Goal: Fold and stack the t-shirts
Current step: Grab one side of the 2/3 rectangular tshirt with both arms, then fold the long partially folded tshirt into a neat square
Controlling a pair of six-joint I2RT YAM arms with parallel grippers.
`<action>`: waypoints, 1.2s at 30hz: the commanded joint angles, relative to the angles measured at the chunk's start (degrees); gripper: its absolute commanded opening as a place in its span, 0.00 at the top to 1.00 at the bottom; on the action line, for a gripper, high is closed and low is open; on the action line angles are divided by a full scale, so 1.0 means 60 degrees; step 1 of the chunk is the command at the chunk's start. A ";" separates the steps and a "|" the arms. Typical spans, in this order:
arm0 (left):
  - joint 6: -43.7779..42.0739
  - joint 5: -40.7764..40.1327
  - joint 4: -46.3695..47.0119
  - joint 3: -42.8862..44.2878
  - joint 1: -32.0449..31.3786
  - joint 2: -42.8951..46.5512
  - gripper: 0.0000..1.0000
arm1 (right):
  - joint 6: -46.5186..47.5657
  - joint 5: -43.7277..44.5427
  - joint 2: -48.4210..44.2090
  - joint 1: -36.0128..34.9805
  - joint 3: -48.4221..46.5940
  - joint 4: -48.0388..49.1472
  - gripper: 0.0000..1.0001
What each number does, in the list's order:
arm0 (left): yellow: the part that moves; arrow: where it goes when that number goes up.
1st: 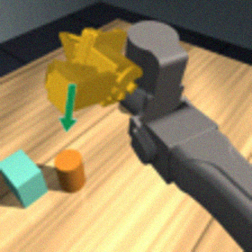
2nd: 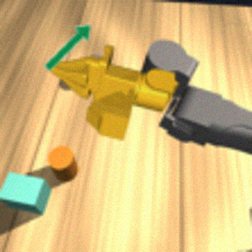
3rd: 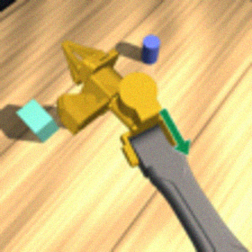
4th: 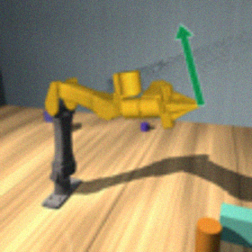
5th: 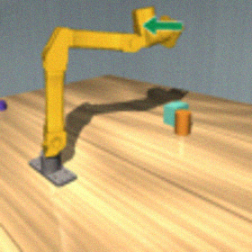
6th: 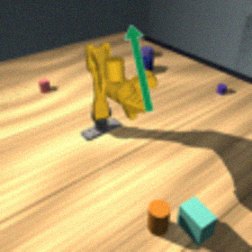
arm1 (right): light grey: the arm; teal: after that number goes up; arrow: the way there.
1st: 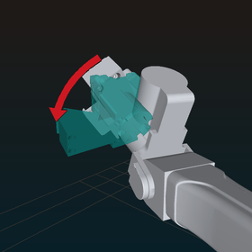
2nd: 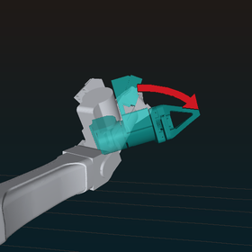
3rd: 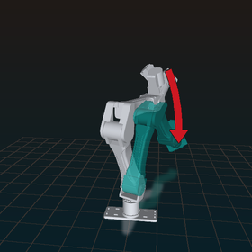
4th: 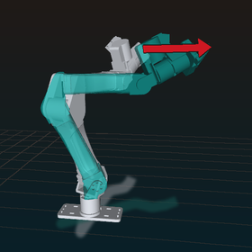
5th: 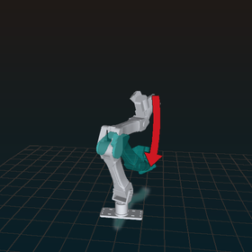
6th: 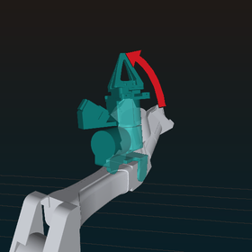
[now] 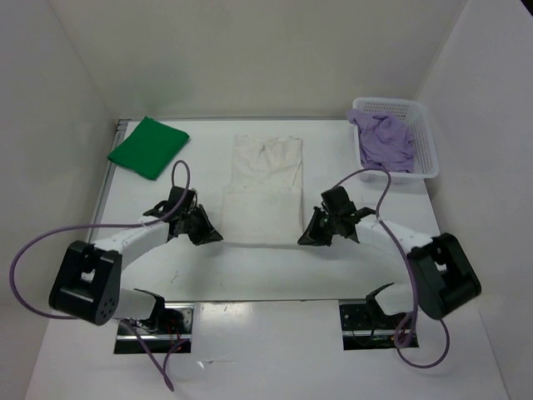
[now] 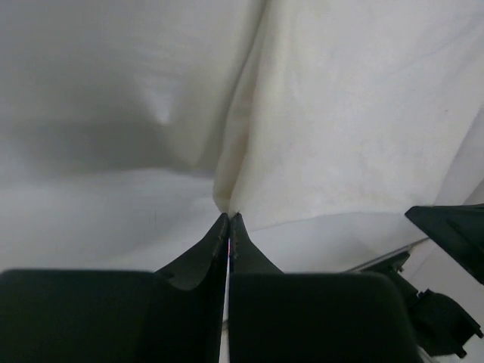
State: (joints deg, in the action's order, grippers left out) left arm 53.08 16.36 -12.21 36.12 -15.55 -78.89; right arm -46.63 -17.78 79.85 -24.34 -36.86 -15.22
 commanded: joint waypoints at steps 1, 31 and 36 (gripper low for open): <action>-0.0321 0.0319 -0.1756 0.0161 0.0043 0.1497 1.00 | -0.0869 0.0166 -0.1818 -0.0733 0.0371 -0.1443 1.00; -0.0073 -0.1071 -0.0472 1.2450 0.1112 -0.8073 0.98 | 0.2469 0.0210 0.8468 0.2884 -1.3116 -0.2721 1.00; 0.0265 -0.1335 -0.0281 1.3681 0.1112 -0.9100 0.72 | 0.2280 0.0108 0.9731 0.2884 -1.5035 -0.2926 0.87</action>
State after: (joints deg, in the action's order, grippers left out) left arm 52.82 10.57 -17.06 113.84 -9.58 -131.17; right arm -33.39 -18.13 135.61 -7.73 -120.33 -31.38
